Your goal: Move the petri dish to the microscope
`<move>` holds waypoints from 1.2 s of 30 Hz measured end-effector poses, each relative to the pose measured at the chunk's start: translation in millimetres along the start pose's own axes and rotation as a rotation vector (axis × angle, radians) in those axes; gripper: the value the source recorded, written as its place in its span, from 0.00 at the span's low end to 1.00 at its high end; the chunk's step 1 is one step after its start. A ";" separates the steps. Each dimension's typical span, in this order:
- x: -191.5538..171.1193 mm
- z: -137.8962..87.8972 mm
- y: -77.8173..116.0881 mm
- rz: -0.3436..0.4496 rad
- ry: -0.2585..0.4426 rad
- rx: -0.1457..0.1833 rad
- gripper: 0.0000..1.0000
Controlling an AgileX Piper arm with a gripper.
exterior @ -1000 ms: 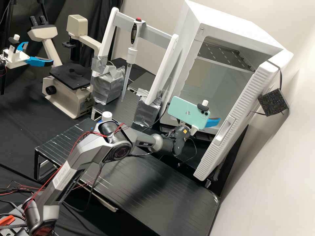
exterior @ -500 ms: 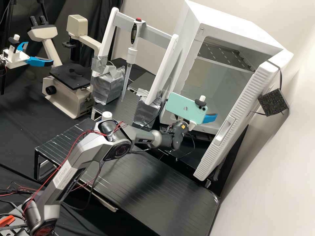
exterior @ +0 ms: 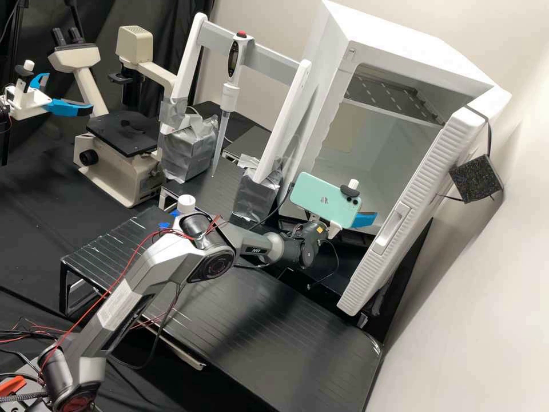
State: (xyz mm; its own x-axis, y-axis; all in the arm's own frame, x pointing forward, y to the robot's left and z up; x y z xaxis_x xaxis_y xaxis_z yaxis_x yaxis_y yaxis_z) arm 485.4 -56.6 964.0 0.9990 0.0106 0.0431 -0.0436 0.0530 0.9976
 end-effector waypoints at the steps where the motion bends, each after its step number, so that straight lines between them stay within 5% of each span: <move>1: 0.3 -0.2 0.4 0.001 0.001 -0.001 1.00; 12: 2.8 -3.4 4.9 0.007 0.010 -0.019 1.00; 13: 2.9 -3.6 5.2 0.008 0.010 -0.020 0.00; 36: 3.0 -3.8 5.1 0.004 0.010 -0.026 0.00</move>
State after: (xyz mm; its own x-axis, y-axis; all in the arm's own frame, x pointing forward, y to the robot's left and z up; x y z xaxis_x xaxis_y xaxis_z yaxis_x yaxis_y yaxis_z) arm 488.1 -52.6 969.1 0.9987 0.0213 0.0466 -0.0482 0.0793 0.9957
